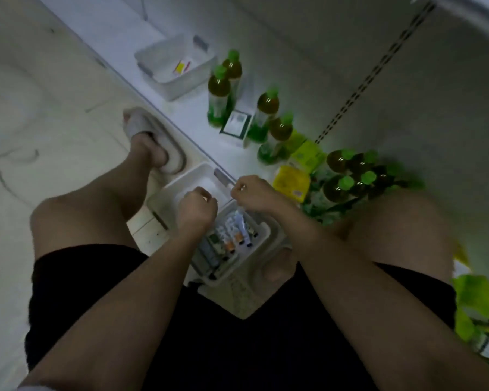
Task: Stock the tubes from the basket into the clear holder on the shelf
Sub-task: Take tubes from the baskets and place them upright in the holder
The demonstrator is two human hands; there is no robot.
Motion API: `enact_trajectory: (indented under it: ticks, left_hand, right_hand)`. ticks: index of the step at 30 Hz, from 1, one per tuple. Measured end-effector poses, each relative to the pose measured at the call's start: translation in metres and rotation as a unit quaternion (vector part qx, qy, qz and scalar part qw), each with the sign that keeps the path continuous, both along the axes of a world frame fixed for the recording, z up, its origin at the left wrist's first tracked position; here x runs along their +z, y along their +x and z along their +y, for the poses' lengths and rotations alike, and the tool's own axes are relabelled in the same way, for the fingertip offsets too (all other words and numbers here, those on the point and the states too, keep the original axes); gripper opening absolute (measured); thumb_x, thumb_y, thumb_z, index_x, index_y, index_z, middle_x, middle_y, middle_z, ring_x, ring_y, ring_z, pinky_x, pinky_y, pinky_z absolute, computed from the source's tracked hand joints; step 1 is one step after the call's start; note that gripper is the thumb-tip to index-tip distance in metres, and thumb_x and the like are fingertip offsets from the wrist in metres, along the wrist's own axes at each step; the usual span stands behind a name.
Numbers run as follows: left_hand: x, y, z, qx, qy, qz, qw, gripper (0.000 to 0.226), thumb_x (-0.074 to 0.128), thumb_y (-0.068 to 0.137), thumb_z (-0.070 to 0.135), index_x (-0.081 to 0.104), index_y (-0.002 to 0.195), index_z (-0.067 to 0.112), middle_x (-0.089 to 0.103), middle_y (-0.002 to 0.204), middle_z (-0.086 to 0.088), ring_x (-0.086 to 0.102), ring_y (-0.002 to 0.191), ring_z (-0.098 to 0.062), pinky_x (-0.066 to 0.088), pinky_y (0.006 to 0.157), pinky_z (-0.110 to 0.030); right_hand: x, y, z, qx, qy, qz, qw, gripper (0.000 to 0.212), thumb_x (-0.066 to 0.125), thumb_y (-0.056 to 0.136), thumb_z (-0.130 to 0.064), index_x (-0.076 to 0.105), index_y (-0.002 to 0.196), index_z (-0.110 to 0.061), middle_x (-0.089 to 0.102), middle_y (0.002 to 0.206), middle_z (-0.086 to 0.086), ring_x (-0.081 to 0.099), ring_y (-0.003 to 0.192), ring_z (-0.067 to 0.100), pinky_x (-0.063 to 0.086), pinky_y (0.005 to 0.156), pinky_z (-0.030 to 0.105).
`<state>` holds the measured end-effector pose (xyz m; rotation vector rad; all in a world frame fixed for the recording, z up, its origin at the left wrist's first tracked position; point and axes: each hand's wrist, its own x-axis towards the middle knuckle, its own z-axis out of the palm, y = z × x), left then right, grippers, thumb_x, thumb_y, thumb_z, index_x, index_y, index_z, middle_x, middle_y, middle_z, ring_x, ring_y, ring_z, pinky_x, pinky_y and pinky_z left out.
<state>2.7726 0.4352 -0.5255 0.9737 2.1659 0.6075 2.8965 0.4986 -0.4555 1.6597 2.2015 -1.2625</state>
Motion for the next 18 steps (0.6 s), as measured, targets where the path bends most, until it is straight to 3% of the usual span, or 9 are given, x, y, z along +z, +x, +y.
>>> enact_trajectory:
  ticks: [4, 7, 9, 11, 12, 16, 18]
  left_hand:
    - [-0.063, 0.002, -0.013, 0.006, -0.164, -0.097, 0.982, 0.021, 0.056, 0.088, 0.007, 0.054, 0.068, 0.006, 0.050, 0.064, -0.008, 0.049, 0.060, -0.019, 0.043, 0.060, -0.028]
    - [-0.105, 0.002, -0.014, 0.032, -0.236, -0.124, 0.963, 0.008, 0.058, 0.086, 0.003, 0.064, 0.088, -0.001, 0.060, 0.080, -0.011, 0.060, 0.075, -0.022, 0.055, 0.072, -0.033]
    - [-0.132, 0.005, -0.013, 0.036, -0.258, -0.099, 0.960, 0.009, 0.058, 0.090, 0.009, 0.063, 0.083, 0.005, 0.061, 0.079, -0.006, 0.061, 0.071, -0.017, 0.055, 0.066, -0.031]
    - [-0.156, 0.013, -0.012, 0.048, -0.262, -0.055, 0.962, 0.027, 0.055, 0.094, 0.017, 0.048, 0.068, 0.016, 0.050, 0.066, 0.001, 0.045, 0.055, -0.009, 0.036, 0.048, -0.021]
    - [-0.167, 0.018, -0.012, 0.058, -0.261, -0.048, 0.962, 0.030, 0.052, 0.096, 0.020, 0.042, 0.067, 0.018, 0.045, 0.065, 0.001, 0.038, 0.052, -0.007, 0.028, 0.046, -0.020]
    - [-0.212, 0.034, -0.019, 0.076, -0.285, -0.118, 0.948, 0.013, 0.040, 0.100, 0.013, 0.051, 0.093, 0.016, 0.050, 0.075, -0.006, 0.043, 0.060, -0.012, 0.048, 0.064, -0.028]
    - [-0.223, 0.039, -0.021, 0.097, -0.271, -0.154, 0.945, 0.019, 0.039, 0.101, 0.011, 0.058, 0.103, 0.013, 0.049, 0.072, -0.002, 0.044, 0.059, -0.007, 0.045, 0.053, -0.019]
  right_hand:
    - [-0.091, -0.009, -0.011, 0.048, -0.078, -0.082, 0.992, 0.038, 0.045, 0.097, -0.015, 0.035, 0.061, -0.018, 0.038, 0.060, 0.001, 0.035, 0.052, 0.014, 0.032, 0.050, 0.025]
    - [-0.152, -0.009, -0.020, 0.083, -0.111, -0.120, 0.983, 0.042, 0.040, 0.099, -0.009, 0.026, 0.060, -0.016, 0.028, 0.060, 0.005, 0.026, 0.052, 0.017, 0.023, 0.050, 0.027]
    - [-0.188, -0.009, -0.021, 0.084, -0.110, -0.140, 0.980, 0.038, 0.043, 0.098, -0.006, 0.032, 0.063, -0.013, 0.032, 0.062, 0.007, 0.032, 0.056, 0.020, 0.033, 0.057, 0.031]
    - [-0.217, -0.010, -0.020, 0.073, -0.086, -0.162, 0.980, 0.021, 0.046, 0.097, -0.008, 0.045, 0.076, -0.009, 0.047, 0.077, 0.009, 0.048, 0.073, 0.024, 0.045, 0.072, 0.038]
    - [-0.231, -0.010, -0.019, 0.065, -0.075, -0.170, 0.980, 0.013, 0.047, 0.098, -0.009, 0.050, 0.085, -0.008, 0.052, 0.086, 0.010, 0.053, 0.083, 0.026, 0.046, 0.078, 0.039]
    - [-0.273, -0.010, -0.019, 0.047, -0.049, -0.192, 0.979, 0.023, 0.051, 0.099, -0.016, 0.056, 0.116, -0.002, 0.060, 0.111, 0.016, 0.059, 0.103, 0.032, 0.041, 0.073, 0.030]
    - [-0.284, -0.011, -0.019, 0.033, -0.045, -0.184, 0.981, 0.032, 0.057, 0.096, -0.020, 0.054, 0.120, 0.000, 0.060, 0.114, 0.017, 0.059, 0.104, 0.032, 0.041, 0.075, 0.030]
